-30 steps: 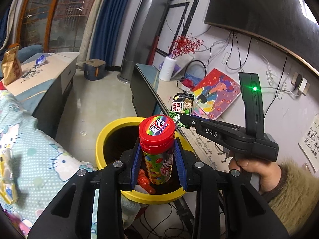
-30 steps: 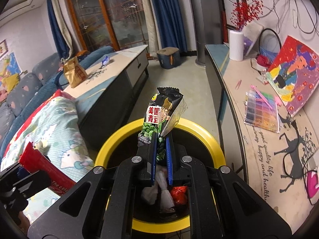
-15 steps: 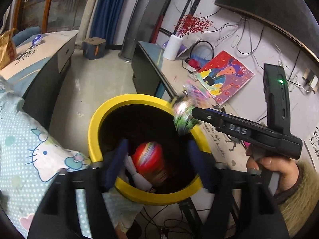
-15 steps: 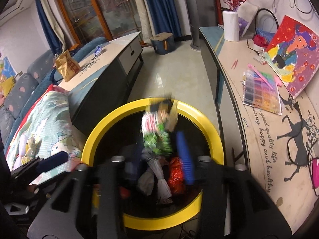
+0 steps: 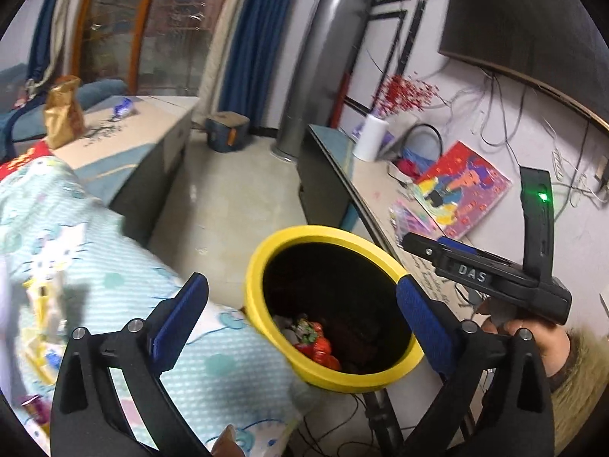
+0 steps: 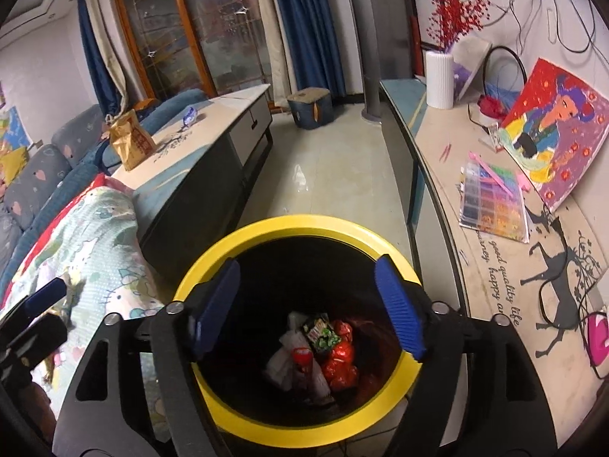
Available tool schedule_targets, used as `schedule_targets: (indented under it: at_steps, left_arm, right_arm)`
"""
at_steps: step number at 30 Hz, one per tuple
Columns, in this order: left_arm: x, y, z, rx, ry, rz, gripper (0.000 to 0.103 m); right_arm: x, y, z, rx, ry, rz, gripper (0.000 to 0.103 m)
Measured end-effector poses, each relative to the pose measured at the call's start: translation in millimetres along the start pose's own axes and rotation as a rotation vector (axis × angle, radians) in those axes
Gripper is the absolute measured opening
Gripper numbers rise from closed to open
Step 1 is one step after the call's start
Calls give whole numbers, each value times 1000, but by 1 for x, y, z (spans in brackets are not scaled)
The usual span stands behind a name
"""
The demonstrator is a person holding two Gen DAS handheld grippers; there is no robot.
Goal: Collect trash
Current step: 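Move both tools back over the remaining trash on the bed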
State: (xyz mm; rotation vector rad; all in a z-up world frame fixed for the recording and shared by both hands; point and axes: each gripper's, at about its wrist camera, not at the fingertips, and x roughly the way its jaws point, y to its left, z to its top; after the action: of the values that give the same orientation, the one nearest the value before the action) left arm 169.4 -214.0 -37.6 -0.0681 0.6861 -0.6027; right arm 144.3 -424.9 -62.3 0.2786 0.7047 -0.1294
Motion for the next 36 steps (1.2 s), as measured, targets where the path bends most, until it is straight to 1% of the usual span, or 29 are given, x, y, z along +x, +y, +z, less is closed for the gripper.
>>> schedule_targets:
  at_steps: [1,4,7,14,21,29,36]
  left_arm:
    - [-2,0,1,-7,-6,3,96]
    - [-16,6,1,-24,-33,26,96]
    - [-24,12,0,-41,-38,48,96]
    - [-49,28,-5,-70,-81,94,96]
    - [-67,43,-12,-104,-103,135,96]
    - [-86,55,-18,-109,-134,206,96]
    - [-109,77,-23,-145,-169,269,96]
  right_arm:
    - [-2,3,1,-7,-9,2,71]
    - [-5,12,2,-30,-20,11,72]
    - [-10,21,1,-45,-32,26,72]
    - [-16,35,1,-78,-42,51,73]
    - [-23,54,-2,-105,-45,85,73]
    - [-31,85,-10,-152,-50,145,73]
    - [-37,113,-19,-201,-44,202,73]
